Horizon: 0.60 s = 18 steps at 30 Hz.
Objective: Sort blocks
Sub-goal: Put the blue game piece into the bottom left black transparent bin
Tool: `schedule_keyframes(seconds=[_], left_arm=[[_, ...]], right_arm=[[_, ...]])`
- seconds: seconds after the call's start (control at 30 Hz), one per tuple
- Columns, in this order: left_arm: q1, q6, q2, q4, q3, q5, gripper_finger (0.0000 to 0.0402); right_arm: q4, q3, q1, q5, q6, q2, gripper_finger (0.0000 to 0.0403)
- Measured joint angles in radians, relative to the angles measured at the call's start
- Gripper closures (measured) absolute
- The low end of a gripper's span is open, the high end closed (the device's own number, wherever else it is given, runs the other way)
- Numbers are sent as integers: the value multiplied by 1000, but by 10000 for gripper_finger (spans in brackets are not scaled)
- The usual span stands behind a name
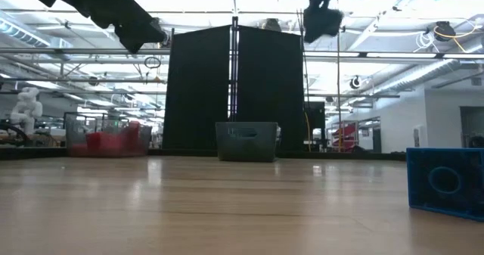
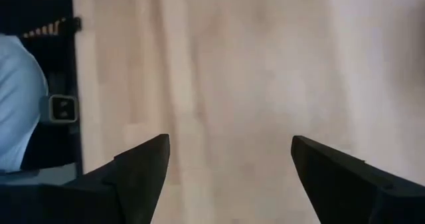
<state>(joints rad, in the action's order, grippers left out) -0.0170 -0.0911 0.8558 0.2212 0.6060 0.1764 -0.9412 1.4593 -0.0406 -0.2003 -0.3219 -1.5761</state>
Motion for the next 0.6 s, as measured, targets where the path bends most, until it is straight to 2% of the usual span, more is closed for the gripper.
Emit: schedule_keyframes(seconds=[0.23,0.4,0.6], left_arm=[[0,-8,0,0,0,0,195],[0,-8,0,-2,0,0,195],[0,-8,0,-4,0,0,195]], right_arm=[[12,-1,-305,215,-338,-103,93],[9,-1,-433,222,-597,-227,93],[32,-1,-500,214,-750,-335,93]])
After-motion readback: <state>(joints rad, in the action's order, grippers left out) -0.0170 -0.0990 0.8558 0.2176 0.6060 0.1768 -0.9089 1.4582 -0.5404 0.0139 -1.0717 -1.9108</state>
